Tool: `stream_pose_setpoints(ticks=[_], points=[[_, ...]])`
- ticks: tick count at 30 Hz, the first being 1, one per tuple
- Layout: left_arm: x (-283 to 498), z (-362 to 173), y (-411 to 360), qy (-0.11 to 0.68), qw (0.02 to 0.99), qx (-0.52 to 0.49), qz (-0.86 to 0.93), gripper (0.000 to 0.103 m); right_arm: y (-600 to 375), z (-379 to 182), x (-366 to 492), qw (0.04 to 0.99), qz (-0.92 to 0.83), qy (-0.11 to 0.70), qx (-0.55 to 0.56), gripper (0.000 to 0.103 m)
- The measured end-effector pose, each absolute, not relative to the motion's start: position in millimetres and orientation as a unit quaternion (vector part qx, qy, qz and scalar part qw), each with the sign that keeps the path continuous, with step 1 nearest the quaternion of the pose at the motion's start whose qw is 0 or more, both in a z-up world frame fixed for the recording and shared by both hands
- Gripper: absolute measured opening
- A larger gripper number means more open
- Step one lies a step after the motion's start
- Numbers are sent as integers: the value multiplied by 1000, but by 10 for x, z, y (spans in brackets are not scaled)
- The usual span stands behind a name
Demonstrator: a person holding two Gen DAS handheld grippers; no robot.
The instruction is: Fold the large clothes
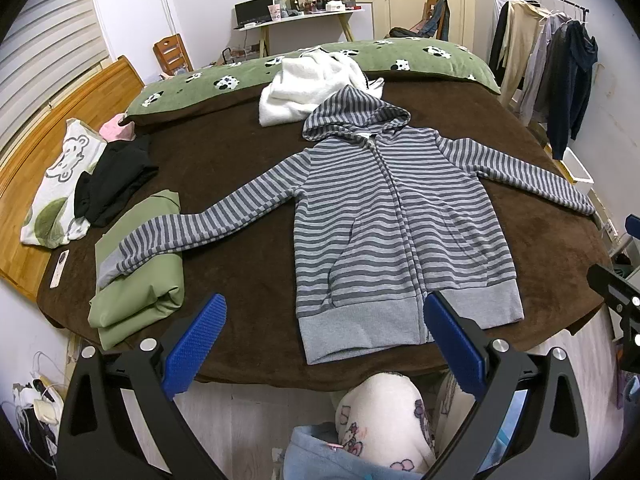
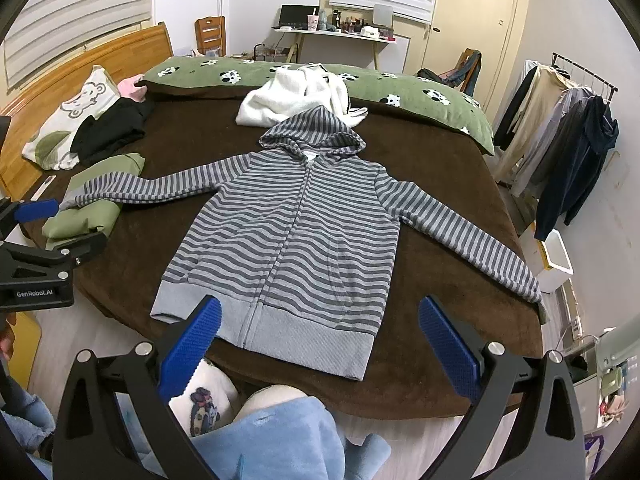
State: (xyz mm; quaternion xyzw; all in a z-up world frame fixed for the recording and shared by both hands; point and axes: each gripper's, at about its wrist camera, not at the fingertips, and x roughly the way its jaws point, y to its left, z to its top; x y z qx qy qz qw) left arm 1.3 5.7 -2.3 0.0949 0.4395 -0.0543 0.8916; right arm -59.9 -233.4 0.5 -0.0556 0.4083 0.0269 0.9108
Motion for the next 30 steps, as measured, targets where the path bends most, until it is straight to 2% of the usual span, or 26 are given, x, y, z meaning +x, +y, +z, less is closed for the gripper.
stream_pose_setpoints(ticks=[30], points=[[-10, 21, 90, 438, 893, 94, -49, 97, -2363, -1, -623, 911, 27, 408, -54, 97]])
